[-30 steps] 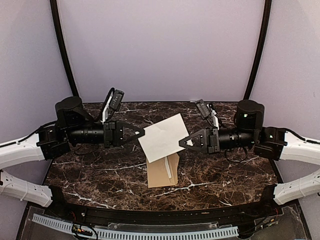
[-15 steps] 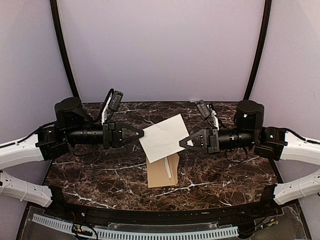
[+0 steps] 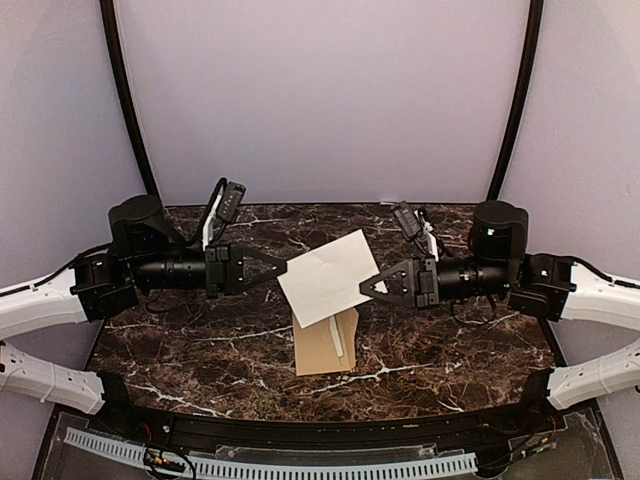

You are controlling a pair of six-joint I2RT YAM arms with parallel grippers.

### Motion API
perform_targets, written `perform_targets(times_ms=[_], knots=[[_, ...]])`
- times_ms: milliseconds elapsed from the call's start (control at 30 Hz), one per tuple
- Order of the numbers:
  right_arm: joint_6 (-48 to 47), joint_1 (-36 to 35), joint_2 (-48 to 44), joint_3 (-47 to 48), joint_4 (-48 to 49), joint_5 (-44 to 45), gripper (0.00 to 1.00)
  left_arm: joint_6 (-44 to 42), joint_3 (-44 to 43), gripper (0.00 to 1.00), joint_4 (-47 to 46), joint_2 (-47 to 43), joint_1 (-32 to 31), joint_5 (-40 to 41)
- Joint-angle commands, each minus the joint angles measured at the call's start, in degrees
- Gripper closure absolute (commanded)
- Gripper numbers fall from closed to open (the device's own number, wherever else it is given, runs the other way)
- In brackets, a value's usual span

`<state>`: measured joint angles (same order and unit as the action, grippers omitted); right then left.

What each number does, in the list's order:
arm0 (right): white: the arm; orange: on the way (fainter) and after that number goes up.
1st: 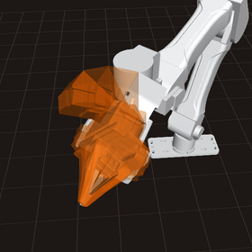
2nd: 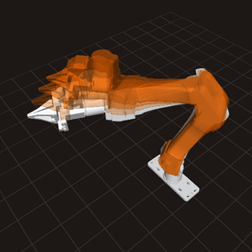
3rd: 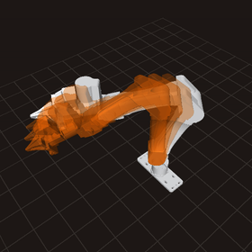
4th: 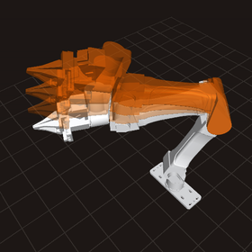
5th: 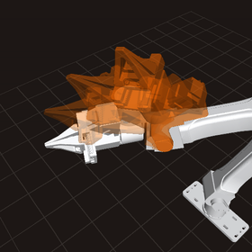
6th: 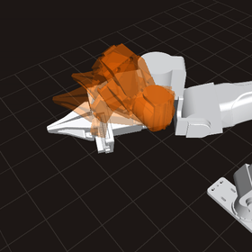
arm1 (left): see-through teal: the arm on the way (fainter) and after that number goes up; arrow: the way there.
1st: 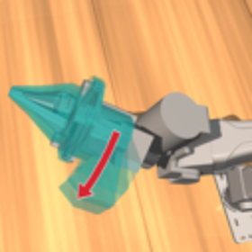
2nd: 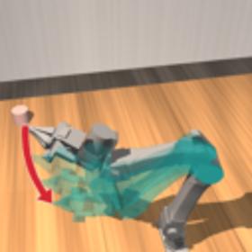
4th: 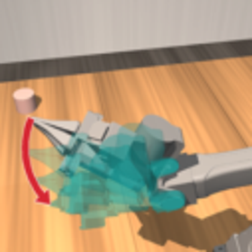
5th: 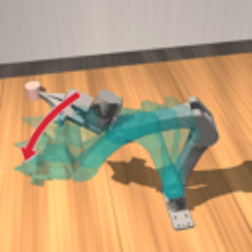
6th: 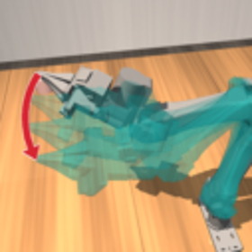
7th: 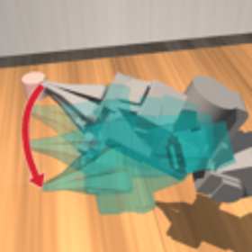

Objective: Place the letter into the envelope and seal it
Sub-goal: Fold the letter.

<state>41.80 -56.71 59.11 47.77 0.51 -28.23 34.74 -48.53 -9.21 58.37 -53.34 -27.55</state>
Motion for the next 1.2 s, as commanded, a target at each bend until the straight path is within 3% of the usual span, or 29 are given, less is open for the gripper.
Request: perform_targets(times_ms=[0,33,67,133,200,267,533,733,967,1167], knots=[[-1.2,-0.4,-1.1,2.1,0.1,0.6,1.00,-0.7,0.5,0.91,0.9,-1.4,0.3,-0.4],[-1.3,-0.4,-1.1,2.3,-0.2,0.6,1.00,-1.1,0.1,0.80,1.3,-1.3,0.3,-0.1],[-1.5,-0.4,-1.1,2.5,-0.3,0.6,1.00,-1.5,-0.1,0.57,2.6,-1.3,0.4,0.0],[-1.7,-0.4,-1.0,2.6,-0.3,0.3,1.00,-3.2,-2.1,0.35,6.3,-0.9,0.7,0.1],[-1.9,-0.4,-0.7,2.7,-0.3,-0.4,1.00,-5.7,-4.9,0.25,11.5,0.1,0.9,0.7],[-1.9,-0.4,-0.2,2.7,-1.9,-1.3,1.00,-8.4,-8.2,0.21,16.2,1.1,1.1,1.4],[-1.6,-0.5,1.6,2.9,-1.1,-4.6,1.00,-15.7,-16.5,0.17,25.0,7.8,1.3,-0.6],[-1.6,-1.1,2.5,2.8,-1.0,-5.6,1.00,-16.7,-18.3,0.16,24.4,11.6,1.1,-8.3],[-1.3,-1.7,4.5,2.8,0.7,-6.6,1.00,-17.3,-18.9,0.10,24.4,13.1,0.5,-10.6],[-1.9,-2.0,6.3,3.8,0.9,-7.0,1.00,-17.7,-19.1,0.25,25.2,13.8,0.4,-11.9]])
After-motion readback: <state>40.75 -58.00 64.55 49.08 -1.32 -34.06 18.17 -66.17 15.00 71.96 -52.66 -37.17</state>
